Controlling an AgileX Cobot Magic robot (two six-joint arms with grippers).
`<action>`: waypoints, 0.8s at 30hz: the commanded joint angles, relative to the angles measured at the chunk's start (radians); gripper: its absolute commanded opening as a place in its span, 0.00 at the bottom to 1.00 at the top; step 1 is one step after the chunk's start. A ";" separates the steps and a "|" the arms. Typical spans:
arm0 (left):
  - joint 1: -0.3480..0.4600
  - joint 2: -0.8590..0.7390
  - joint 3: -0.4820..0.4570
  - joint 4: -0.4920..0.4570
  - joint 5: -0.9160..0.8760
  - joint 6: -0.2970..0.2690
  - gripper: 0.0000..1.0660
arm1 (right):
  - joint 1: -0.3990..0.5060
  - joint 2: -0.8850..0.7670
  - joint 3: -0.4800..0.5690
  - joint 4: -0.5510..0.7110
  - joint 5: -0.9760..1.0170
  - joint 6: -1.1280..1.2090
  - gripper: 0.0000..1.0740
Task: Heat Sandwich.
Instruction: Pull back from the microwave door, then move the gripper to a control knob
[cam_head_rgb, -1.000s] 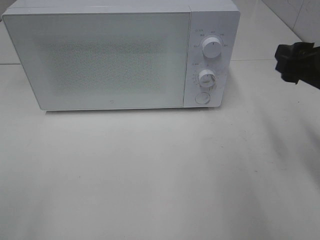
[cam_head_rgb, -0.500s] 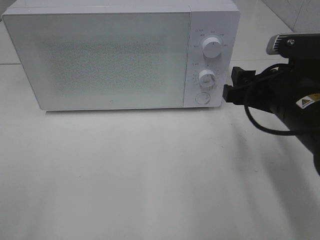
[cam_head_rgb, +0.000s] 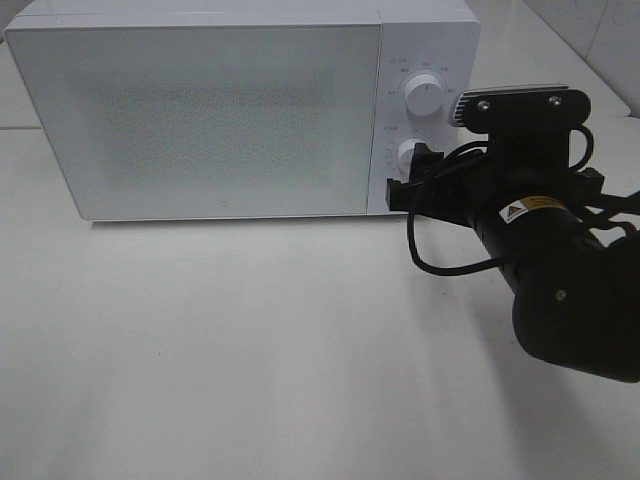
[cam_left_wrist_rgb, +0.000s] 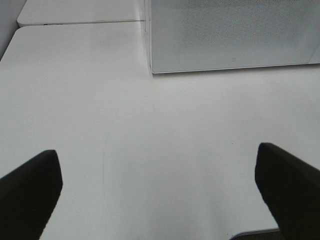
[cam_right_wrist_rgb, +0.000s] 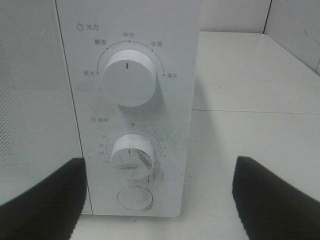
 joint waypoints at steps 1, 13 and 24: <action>-0.004 -0.026 0.004 -0.011 -0.003 -0.004 0.95 | 0.004 0.026 -0.024 -0.003 -0.018 0.008 0.72; -0.004 -0.026 0.004 -0.011 -0.003 -0.004 0.95 | 0.000 0.136 -0.123 -0.005 -0.018 0.026 0.71; -0.004 -0.026 0.004 -0.011 -0.003 -0.004 0.95 | -0.046 0.253 -0.244 -0.018 0.002 0.025 0.71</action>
